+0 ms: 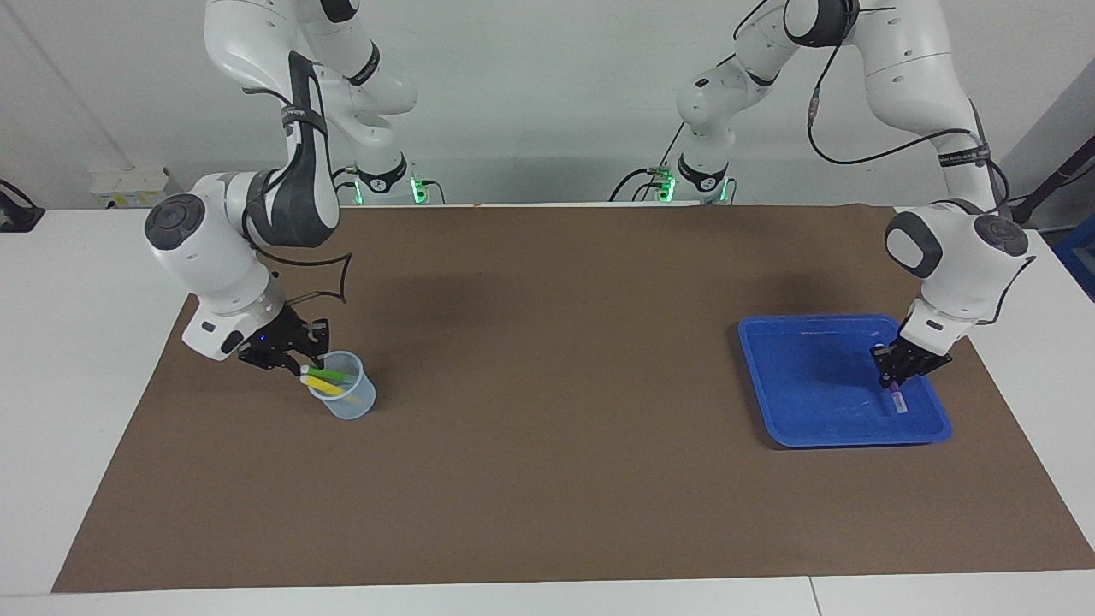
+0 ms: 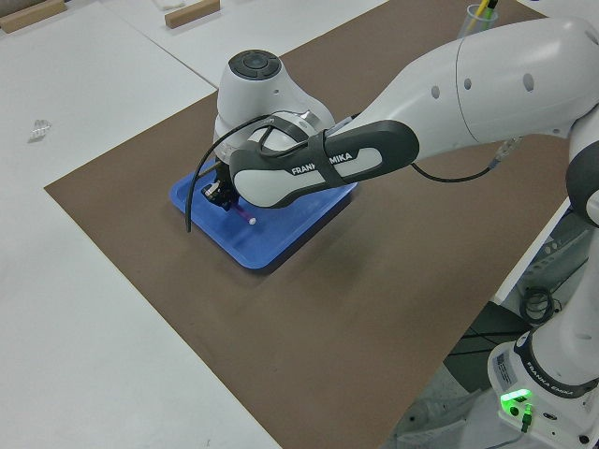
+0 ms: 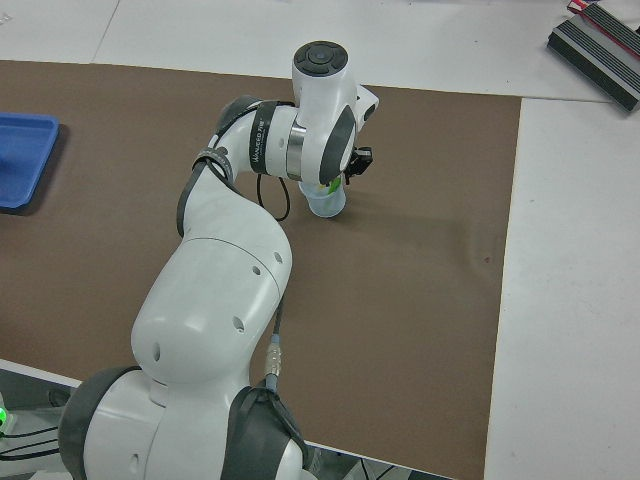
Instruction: Right arm passes pens to left for tray arrangement
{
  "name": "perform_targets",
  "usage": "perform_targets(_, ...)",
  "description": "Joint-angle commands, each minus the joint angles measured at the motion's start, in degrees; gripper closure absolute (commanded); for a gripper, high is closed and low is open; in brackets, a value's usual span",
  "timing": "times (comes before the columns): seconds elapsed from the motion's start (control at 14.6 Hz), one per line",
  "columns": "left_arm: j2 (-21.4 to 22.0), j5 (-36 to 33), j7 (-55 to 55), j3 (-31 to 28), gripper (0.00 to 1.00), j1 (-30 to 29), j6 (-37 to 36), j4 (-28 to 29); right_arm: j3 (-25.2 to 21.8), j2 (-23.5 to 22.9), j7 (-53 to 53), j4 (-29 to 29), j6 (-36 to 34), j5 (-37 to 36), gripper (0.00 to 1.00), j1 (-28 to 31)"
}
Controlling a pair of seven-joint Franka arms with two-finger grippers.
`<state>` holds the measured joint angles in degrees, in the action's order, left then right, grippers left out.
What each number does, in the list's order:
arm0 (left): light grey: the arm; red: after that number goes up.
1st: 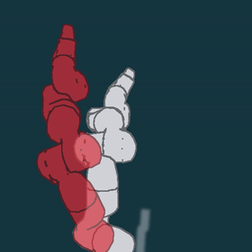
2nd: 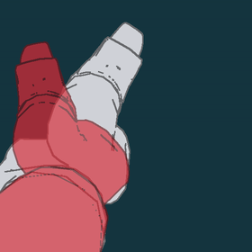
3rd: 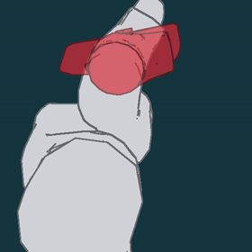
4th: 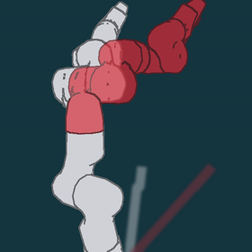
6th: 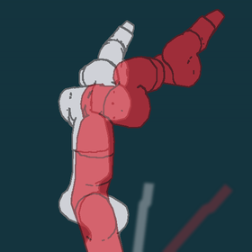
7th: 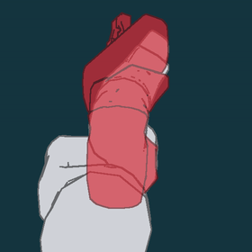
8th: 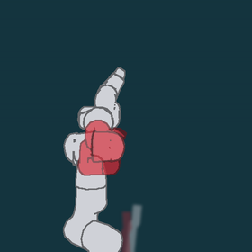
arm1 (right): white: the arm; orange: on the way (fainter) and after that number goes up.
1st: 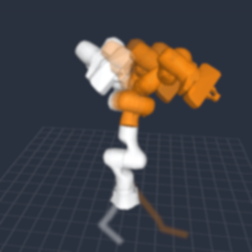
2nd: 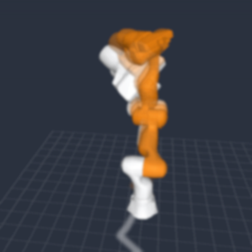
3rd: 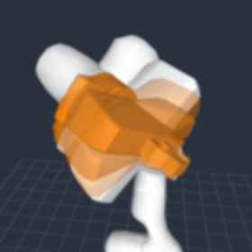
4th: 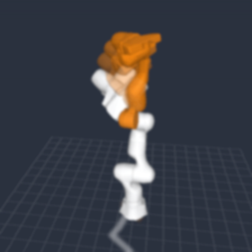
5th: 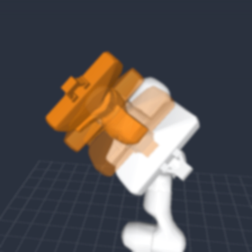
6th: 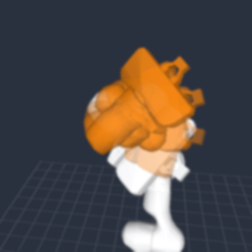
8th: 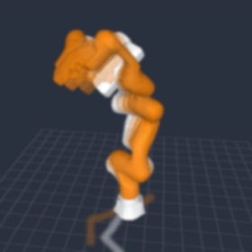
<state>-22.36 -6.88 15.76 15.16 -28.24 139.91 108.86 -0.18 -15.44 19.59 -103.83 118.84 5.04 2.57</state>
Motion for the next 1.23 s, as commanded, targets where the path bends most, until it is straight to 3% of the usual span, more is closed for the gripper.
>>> perform_targets(0.0,-1.02,-1.29,0.41,0.40,1.00,-0.85,1.41,-0.32,0.27,-1.26,-1.57,2.31,-1.77,-1.35,0.61,0.07)
perform_targets(0.48,-1.37,-1.29,0.32,0.31,1.00,-1.03,2.91,0.38,0.53,-1.18,-2.62,2.31,-2.12,-1.26,0.75,0.07)
perform_targets(0.68,-1.46,-1.29,0.32,0.31,1.00,-1.12,3.17,0.56,0.71,-1.17,-2.98,2.31,-2.30,-1.26,0.98,0.07)
perform_targets(1.16,-1.37,-1.29,0.23,0.31,0.96,-1.12,3.35,1.26,0.80,-0.91,-3.24,2.40,-2.65,-1.09,1.00,-0.02)
